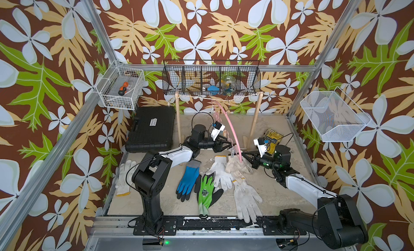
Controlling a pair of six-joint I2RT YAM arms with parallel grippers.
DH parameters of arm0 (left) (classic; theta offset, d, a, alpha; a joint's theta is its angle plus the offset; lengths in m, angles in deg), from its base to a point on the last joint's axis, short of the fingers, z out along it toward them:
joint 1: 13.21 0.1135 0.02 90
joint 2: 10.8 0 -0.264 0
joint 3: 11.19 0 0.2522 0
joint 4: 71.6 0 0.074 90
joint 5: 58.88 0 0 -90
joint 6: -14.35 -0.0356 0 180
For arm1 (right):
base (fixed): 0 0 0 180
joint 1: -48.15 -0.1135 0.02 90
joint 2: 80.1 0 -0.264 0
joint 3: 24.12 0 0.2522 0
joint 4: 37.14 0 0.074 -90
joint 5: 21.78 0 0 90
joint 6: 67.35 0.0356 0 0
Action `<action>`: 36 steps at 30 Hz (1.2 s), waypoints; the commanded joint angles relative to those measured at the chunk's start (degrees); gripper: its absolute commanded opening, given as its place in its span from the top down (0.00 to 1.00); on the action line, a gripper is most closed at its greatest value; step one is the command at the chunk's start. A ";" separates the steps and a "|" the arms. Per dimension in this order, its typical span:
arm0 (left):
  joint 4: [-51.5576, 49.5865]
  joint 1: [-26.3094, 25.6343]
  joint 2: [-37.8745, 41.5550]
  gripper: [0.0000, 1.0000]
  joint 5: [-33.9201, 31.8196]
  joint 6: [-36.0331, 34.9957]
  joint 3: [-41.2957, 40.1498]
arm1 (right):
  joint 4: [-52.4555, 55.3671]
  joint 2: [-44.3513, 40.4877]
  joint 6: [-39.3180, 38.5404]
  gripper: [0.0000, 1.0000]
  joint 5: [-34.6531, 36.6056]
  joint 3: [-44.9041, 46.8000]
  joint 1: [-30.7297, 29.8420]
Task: Clip the gloves onto a hanger to dry
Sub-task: Open the clamp at the hanger.
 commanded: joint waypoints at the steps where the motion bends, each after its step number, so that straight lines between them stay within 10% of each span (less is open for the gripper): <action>1: 0.91 0.07 -0.44 0.54 2.41 0.16 0.73 | -1.63 0.44 -0.06 1.00 -1.41 -0.48 0.05; 11: 0.94 0.24 -1.01 0.63 2.95 0.63 1.19 | -2.05 1.29 0.25 1.00 -2.22 -0.68 -0.01; 36: -9.98 1.91 -5.58 0.42 11.07 -5.90 8.25 | -2.32 2.67 0.71 1.00 -4.04 -1.17 -0.05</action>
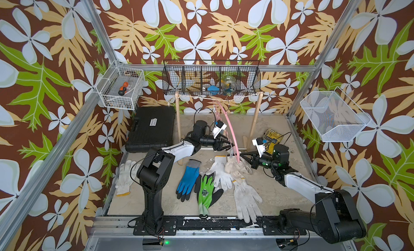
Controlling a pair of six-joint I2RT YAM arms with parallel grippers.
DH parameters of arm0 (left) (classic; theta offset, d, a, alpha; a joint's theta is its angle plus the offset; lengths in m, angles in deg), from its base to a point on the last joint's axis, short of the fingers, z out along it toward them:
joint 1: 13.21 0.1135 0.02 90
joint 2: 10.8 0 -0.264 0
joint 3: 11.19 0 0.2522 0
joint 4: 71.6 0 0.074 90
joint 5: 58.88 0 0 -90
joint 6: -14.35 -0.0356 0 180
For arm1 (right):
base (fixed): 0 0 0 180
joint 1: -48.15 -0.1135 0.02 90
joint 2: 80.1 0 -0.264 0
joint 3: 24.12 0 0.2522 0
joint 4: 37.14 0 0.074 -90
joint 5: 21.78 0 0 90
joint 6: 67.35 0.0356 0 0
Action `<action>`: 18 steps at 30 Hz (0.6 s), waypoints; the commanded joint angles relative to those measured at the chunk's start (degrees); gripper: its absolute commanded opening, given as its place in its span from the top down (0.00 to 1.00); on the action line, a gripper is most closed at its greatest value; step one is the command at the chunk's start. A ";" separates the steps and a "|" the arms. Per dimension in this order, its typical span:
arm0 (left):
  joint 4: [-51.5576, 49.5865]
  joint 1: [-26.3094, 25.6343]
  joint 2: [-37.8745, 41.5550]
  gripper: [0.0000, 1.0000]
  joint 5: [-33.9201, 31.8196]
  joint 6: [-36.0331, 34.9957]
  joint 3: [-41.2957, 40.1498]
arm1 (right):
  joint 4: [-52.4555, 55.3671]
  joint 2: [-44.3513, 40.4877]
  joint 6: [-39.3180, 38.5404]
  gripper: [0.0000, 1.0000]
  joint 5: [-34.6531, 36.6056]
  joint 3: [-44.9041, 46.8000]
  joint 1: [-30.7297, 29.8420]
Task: Clip the gloves onto a hanger to dry
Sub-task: Open the clamp at the hanger.
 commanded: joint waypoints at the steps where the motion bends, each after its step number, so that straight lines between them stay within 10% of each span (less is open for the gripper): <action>1: -1.48 0.23 -0.53 0.42 2.00 -1.72 0.79 | -1.68 0.36 0.43 1.00 -1.12 -0.47 0.04; 18: 1.42 0.23 0.26 0.61 2.06 1.22 -0.10 | -1.78 0.69 0.56 1.00 -1.15 -0.59 0.04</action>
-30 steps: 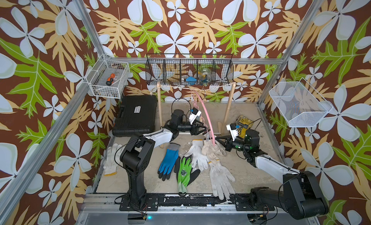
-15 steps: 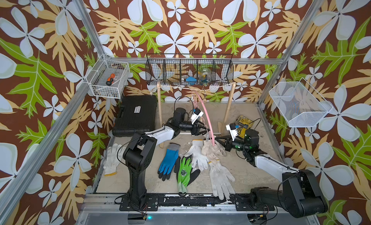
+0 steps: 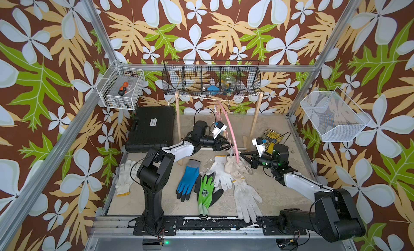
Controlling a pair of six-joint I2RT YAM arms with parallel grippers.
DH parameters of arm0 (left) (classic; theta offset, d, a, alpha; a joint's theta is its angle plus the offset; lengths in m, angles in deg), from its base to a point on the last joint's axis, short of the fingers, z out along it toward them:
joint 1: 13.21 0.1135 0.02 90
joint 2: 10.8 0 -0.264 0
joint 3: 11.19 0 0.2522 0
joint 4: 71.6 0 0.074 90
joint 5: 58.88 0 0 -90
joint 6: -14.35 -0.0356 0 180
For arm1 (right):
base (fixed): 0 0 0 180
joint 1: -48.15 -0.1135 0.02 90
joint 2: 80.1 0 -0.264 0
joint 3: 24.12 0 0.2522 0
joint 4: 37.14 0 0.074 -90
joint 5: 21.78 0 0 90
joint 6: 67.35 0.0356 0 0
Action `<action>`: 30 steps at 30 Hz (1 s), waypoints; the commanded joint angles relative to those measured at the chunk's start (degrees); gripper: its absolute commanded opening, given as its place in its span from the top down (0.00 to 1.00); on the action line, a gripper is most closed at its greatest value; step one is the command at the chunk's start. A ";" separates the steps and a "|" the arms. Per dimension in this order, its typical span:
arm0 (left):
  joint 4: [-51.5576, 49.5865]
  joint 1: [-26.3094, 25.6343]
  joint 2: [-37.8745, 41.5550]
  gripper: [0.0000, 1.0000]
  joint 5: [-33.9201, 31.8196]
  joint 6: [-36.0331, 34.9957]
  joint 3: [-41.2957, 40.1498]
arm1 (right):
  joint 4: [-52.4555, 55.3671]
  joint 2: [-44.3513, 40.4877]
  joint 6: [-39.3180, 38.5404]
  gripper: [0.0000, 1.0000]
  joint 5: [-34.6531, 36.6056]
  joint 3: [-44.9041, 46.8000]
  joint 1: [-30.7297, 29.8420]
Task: Clip the gloves onto a hanger to dry
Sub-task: Open the clamp at the hanger.
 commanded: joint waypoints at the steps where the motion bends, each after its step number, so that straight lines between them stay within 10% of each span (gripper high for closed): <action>1: 2.48 0.06 0.21 0.62 1.28 0.81 0.30 | -1.76 0.16 0.65 1.00 -0.99 -0.28 -0.02; 30: 8.73 0.14 0.88 1.00 2.02 5.59 -0.63 | -5.58 3.46 2.28 1.00 -3.15 0.70 -1.16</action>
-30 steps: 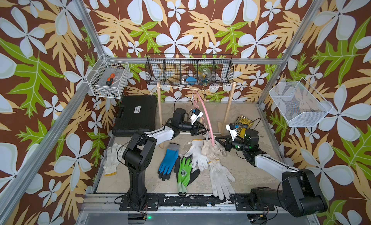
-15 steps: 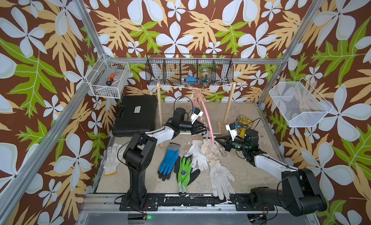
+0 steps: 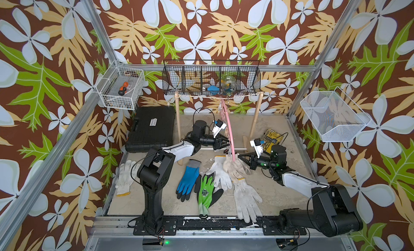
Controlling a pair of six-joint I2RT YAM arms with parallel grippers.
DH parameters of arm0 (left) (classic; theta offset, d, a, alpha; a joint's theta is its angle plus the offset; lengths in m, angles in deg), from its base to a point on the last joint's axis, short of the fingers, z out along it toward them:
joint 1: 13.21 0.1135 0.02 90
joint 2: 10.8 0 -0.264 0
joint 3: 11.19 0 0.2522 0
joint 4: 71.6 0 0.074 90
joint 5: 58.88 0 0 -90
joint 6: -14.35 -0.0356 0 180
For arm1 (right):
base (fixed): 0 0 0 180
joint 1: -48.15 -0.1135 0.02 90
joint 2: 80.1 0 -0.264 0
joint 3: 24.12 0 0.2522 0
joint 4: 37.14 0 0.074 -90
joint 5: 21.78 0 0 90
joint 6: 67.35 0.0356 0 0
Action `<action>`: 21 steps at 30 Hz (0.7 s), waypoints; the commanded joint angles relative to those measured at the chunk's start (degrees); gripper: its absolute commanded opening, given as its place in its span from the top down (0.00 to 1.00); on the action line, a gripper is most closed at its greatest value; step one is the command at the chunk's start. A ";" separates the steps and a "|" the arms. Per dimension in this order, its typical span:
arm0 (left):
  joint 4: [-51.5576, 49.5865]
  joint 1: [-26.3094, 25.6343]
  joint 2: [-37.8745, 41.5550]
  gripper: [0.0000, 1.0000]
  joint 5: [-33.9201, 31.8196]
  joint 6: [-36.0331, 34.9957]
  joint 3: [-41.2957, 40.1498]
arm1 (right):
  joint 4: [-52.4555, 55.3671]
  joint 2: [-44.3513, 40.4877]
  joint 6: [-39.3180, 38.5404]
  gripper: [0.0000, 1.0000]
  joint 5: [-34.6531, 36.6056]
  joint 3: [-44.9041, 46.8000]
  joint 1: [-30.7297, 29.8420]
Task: Clip the gloves onto a hanger to dry
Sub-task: Open the clamp at the hanger.
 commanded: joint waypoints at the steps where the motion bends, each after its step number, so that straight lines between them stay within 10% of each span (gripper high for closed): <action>1: 3.22 0.06 0.85 1.00 0.45 1.06 -0.27 | -3.08 0.53 0.90 1.00 -1.56 -0.03 -0.21; 21: 7.89 0.01 0.32 1.00 2.18 3.90 -1.92 | -9.43 2.43 4.68 1.00 -3.81 -1.33 -0.12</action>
